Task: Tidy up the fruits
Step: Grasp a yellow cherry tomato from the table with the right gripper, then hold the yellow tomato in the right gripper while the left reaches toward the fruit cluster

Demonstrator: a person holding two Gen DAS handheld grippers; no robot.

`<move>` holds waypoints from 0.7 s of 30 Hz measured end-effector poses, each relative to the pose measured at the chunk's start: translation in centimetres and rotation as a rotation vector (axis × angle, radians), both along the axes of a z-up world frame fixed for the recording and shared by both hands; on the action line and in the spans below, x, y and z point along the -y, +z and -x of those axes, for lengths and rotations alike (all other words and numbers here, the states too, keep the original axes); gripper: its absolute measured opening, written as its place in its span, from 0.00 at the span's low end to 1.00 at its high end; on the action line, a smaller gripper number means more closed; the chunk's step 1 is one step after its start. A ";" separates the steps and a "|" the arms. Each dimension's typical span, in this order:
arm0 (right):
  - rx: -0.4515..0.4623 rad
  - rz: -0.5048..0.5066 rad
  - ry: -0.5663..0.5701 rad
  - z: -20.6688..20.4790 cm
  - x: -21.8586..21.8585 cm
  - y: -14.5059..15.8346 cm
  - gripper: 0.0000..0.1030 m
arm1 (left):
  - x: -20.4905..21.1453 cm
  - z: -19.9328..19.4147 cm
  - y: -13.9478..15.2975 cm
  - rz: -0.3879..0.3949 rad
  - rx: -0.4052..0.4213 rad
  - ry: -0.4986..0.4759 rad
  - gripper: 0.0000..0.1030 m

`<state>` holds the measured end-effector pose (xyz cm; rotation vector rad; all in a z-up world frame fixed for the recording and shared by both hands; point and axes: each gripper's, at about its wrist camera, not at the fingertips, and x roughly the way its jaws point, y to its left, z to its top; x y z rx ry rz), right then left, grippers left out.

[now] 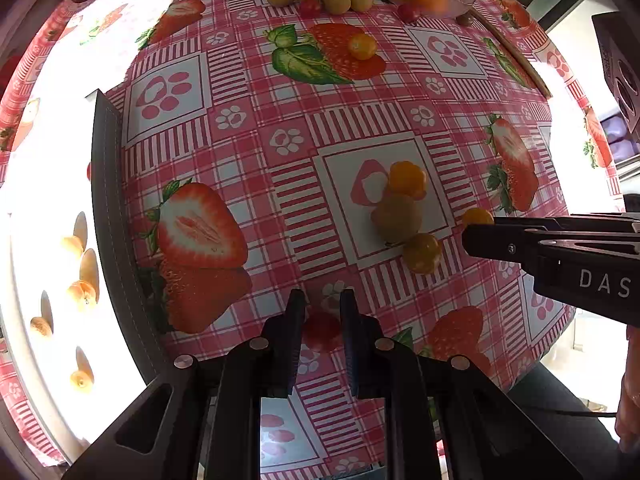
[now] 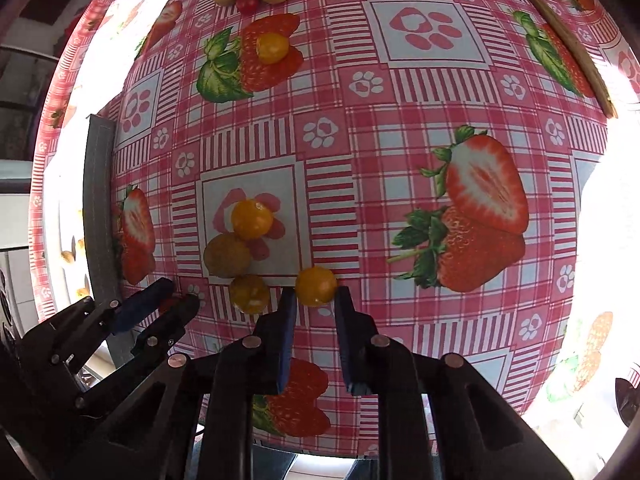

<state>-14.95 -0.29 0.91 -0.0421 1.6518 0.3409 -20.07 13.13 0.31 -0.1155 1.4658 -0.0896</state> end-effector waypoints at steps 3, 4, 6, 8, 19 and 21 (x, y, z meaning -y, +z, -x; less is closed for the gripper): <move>0.011 -0.006 -0.009 0.0 0.5 0.4 0.21 | -1.1 0.4 0.2 0.053 -0.015 0.046 0.19; 0.013 -0.010 -0.013 0.1 1.0 0.3 0.21 | -1.4 0.6 0.4 0.064 -0.018 0.058 0.19; 0.013 -0.019 -0.025 -0.1 0.9 0.7 0.21 | -2.0 0.9 0.6 0.078 -0.019 0.072 0.19; 0.012 -0.024 -0.031 0.1 0.9 1.0 0.21 | -2.8 1.4 1.0 0.079 -0.015 0.074 0.19; 0.019 -0.041 -0.008 0.2 -0.1 2.3 0.21 | -4.2 2.2 2.9 0.099 0.031 0.109 0.19; 0.021 -0.040 0.003 0.1 -0.5 2.5 0.21 | -4.4 2.3 2.7 0.083 0.028 0.112 0.19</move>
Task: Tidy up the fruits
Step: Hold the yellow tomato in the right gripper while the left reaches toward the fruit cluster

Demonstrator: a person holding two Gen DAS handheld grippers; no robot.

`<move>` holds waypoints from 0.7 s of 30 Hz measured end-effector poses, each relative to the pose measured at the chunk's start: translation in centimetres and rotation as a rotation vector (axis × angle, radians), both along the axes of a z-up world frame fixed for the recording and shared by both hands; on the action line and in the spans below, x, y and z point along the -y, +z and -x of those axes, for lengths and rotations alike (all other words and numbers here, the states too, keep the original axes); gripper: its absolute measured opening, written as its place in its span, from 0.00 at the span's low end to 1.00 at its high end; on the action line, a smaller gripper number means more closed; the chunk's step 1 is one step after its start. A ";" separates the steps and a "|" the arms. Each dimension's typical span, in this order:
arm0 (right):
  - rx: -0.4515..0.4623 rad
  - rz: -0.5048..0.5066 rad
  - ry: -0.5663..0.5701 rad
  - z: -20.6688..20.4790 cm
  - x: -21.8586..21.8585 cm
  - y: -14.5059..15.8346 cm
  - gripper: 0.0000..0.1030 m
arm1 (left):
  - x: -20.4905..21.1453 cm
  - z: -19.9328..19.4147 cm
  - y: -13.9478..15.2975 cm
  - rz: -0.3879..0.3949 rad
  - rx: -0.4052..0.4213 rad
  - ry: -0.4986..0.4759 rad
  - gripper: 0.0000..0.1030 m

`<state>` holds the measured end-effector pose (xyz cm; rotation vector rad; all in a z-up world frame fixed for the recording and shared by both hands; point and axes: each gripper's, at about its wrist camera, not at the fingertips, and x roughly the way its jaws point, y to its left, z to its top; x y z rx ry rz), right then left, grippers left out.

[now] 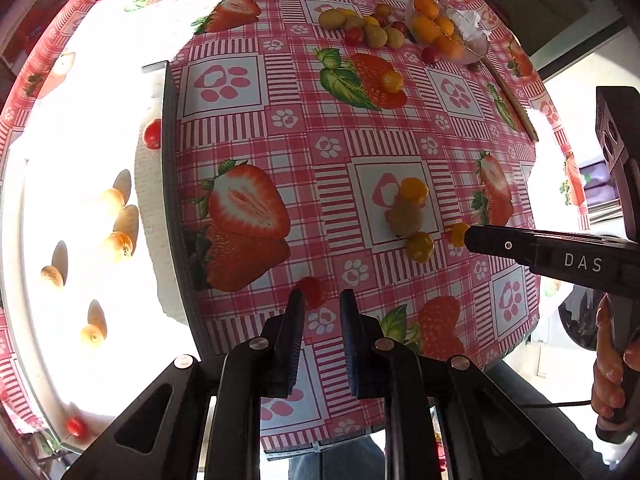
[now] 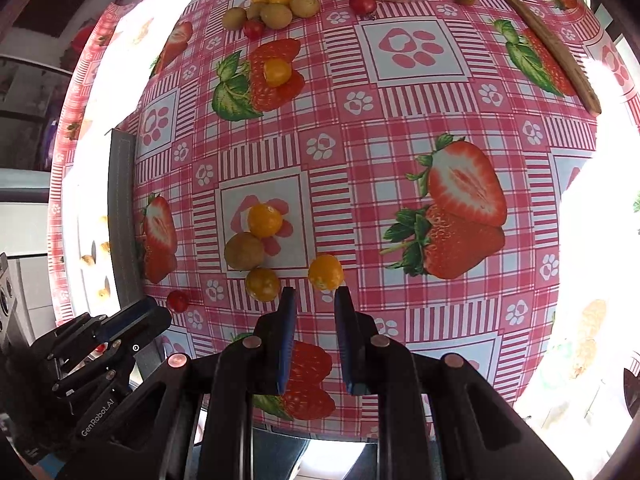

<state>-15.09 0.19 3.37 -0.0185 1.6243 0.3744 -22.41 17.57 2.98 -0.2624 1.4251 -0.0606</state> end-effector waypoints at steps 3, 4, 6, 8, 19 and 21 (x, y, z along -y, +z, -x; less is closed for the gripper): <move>-0.003 0.007 0.013 0.0 -0.6 -0.1 0.21 | 0.0 0.0 -0.9 -0.034 -0.013 0.007 0.19; -0.003 0.010 0.017 0.2 -0.8 -0.2 0.21 | 0.1 -0.1 -1.4 -0.042 -0.020 0.006 0.19; -0.003 0.013 0.022 0.5 -1.0 -0.4 0.21 | 0.4 -0.3 -1.8 -0.029 -0.012 0.002 0.23; -0.005 0.018 0.023 0.7 -1.1 -0.5 0.21 | 1.0 -0.6 -1.9 -0.051 -0.008 -0.021 0.36; -0.002 0.076 -0.011 0.4 0.2 -2.7 0.32 | 3.9 -1.4 -3.2 -0.148 -0.005 -0.101 0.37; 0.011 0.069 -0.014 0.4 0.1 -2.8 0.32 | 4.2 -1.5 -3.2 -0.153 -0.004 -0.105 0.37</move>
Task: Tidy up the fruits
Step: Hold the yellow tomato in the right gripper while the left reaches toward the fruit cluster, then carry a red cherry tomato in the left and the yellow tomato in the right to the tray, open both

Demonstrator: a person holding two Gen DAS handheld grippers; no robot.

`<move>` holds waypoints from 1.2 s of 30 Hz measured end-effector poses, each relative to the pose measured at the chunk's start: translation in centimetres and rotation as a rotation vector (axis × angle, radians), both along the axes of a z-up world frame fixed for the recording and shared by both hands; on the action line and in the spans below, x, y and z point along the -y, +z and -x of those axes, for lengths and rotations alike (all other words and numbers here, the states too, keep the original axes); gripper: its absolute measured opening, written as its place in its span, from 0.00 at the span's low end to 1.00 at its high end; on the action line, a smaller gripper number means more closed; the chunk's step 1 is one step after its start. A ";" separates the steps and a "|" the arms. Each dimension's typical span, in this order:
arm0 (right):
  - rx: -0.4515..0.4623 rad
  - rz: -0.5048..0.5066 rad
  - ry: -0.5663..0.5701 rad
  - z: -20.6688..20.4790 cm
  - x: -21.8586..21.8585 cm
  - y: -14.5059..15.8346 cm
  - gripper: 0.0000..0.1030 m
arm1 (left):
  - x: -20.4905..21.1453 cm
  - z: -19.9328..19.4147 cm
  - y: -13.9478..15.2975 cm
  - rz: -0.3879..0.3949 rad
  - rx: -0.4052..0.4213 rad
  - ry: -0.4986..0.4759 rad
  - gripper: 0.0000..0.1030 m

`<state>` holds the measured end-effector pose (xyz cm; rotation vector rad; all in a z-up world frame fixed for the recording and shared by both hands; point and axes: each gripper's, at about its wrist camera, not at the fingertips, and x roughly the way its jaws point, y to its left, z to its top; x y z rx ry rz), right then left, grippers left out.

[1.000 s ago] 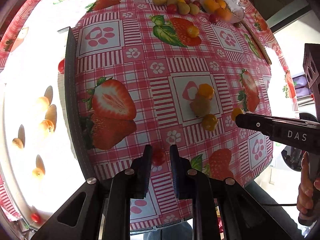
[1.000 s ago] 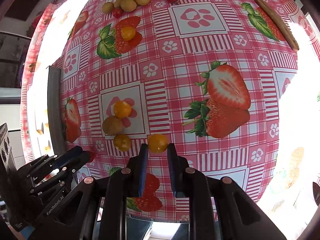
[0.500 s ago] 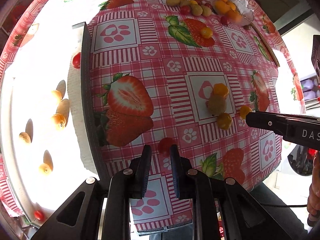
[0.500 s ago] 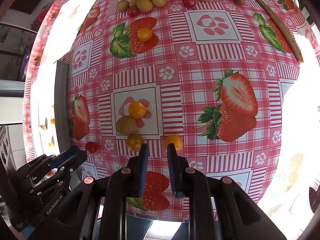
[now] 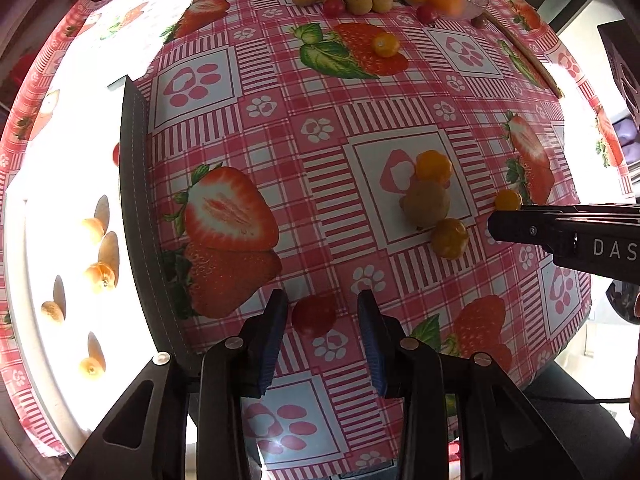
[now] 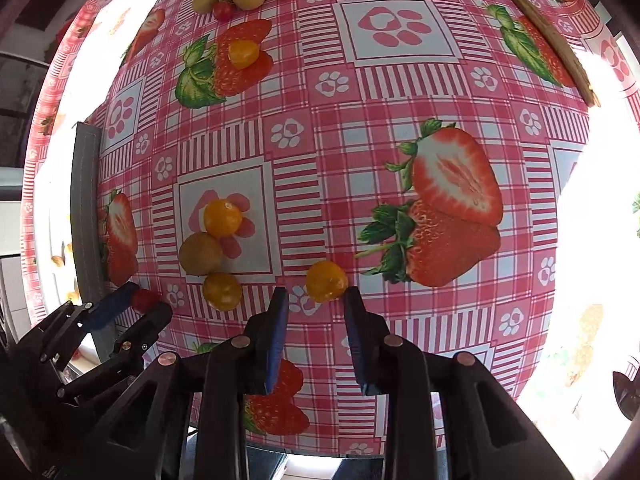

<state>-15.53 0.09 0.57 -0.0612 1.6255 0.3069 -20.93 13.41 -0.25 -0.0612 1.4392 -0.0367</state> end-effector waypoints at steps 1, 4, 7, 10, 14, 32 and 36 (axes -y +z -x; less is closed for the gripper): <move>0.004 0.003 0.006 0.0 -0.1 -0.1 0.32 | 0.0 0.0 0.0 0.007 0.002 0.001 0.34; 0.020 0.000 -0.017 -0.2 0.1 -0.2 0.20 | -0.8 -0.2 0.0 0.069 -0.012 0.024 0.20; 0.035 -0.020 -0.033 -0.8 0.8 0.2 0.20 | -2.1 0.0 0.1 0.124 -0.022 0.073 0.20; 0.039 -0.031 -0.031 -0.8 1.2 0.8 0.20 | -2.8 0.3 0.2 0.142 -0.023 0.094 0.20; 0.041 -0.045 -0.037 -0.7 2.0 1.4 0.20 | -3.8 1.2 0.8 0.149 -0.017 0.095 0.20; 0.060 -0.110 0.124 -0.5 -3.7 5.3 0.20 | -8.5 3.8 4.9 0.155 0.097 0.230 0.20; 0.055 -0.130 0.199 0.0 -6.9 5.8 0.20 | -10.9 5.3 5.4 0.139 0.113 0.301 0.20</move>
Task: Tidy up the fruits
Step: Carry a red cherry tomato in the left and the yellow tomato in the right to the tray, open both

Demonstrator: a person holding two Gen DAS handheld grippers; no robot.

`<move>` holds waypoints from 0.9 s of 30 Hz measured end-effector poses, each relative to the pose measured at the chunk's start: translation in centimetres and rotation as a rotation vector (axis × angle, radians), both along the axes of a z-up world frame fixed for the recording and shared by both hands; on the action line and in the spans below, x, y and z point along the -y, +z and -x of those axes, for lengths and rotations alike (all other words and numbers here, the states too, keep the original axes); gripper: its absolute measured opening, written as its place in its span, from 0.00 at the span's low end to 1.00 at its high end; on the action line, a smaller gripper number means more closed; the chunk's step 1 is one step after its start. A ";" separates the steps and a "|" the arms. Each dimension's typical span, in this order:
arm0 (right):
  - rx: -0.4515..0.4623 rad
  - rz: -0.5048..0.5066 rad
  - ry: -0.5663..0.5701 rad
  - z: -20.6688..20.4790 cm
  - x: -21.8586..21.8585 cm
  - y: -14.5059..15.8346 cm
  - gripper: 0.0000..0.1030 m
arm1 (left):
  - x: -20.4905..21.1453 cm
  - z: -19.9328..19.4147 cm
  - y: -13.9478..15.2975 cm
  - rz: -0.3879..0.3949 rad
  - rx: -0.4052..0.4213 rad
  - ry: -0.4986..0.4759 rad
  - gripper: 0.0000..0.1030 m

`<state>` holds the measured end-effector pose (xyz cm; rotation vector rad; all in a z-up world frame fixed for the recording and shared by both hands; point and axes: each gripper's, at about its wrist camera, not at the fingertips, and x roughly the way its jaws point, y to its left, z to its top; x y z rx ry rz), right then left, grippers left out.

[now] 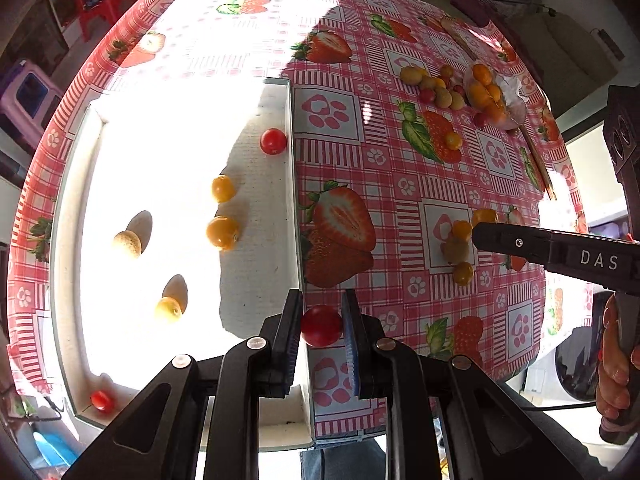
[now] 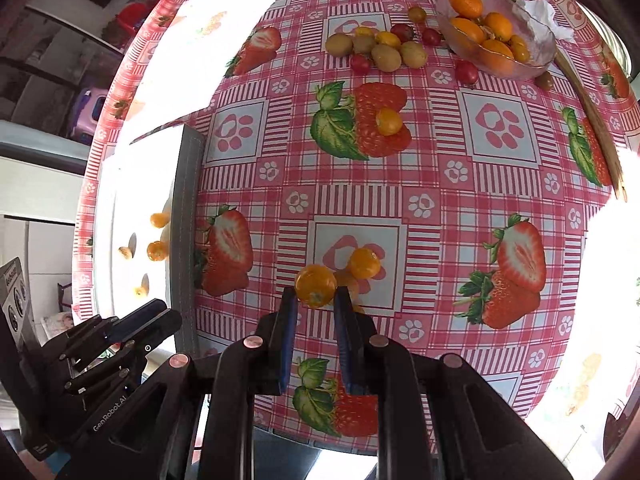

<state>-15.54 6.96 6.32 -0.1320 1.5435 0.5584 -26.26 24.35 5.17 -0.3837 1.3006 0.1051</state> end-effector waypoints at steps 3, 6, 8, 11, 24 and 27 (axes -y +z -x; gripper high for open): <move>-0.004 -0.009 0.066 0.5 -2.7 0.1 0.20 | -2.0 1.3 0.1 -0.015 0.000 0.065 0.20; -0.009 -0.018 0.130 1.1 -5.6 0.1 0.20 | -4.2 2.7 0.1 -0.032 -0.003 0.135 0.20; -0.016 -0.026 0.173 1.5 -7.5 0.0 0.20 | -5.8 3.5 -0.1 -0.047 -0.008 0.183 0.20; -0.029 -0.035 0.233 2.1 -10.4 -0.2 0.20 | -8.3 4.6 -0.7 -0.072 -0.023 0.254 0.20; -0.034 0.015 0.381 0.5 -20.8 -4.2 0.20 | -12.1 4.0 -5.1 -0.120 -0.094 0.353 0.20; -0.039 0.029 0.380 -0.3 -22.1 -5.2 0.20 | -11.9 3.8 -5.1 -0.135 -0.091 0.347 0.20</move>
